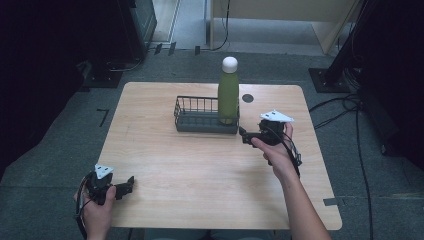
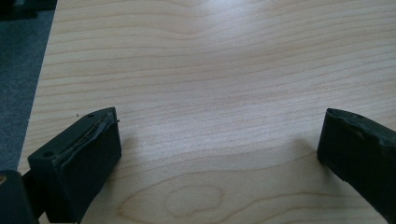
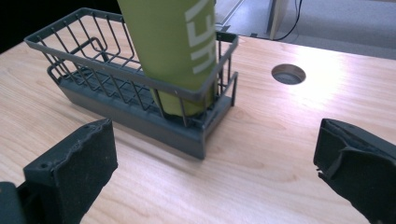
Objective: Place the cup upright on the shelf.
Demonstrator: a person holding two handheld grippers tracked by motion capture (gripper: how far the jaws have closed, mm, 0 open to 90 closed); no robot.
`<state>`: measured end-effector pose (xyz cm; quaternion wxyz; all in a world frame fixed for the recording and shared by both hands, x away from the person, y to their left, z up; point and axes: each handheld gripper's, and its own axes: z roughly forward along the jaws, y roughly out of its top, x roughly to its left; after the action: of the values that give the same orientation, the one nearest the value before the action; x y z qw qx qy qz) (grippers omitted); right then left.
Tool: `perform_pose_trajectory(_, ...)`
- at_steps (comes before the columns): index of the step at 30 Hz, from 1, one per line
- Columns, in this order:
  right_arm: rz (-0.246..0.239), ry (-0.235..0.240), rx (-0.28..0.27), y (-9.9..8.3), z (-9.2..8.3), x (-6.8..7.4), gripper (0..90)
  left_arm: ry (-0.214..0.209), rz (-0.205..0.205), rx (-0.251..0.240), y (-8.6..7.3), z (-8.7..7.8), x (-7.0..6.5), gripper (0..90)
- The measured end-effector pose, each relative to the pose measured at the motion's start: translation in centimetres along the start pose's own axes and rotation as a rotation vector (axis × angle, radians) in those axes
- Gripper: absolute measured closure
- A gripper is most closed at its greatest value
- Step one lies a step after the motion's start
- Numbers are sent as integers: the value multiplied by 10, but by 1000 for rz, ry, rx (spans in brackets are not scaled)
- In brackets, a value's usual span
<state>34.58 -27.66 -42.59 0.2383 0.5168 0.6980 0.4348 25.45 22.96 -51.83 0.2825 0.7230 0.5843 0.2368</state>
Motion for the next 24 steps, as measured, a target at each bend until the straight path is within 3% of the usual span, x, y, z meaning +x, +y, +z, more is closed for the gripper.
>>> perform_pose_trajectory(8, -4, -69, 30, -22, -24, -21, 0, 0, 0, 0, 0, 0, 0, 1)
perform_pose_trajectory(17, 63, -121, 49, -57, -57, -47, 0, 1, -3, -2, 0, 0, 0, 1)
perform_pose_trajectory(18, 82, -135, 53, -68, -65, -53, 0, 1, -4, -4, 0, 1, 0, 1)
perform_pose_trajectory(24, 113, -157, 57, -87, -78, -63, 0, 1, 0, -2, 0, 0, 0, 1)
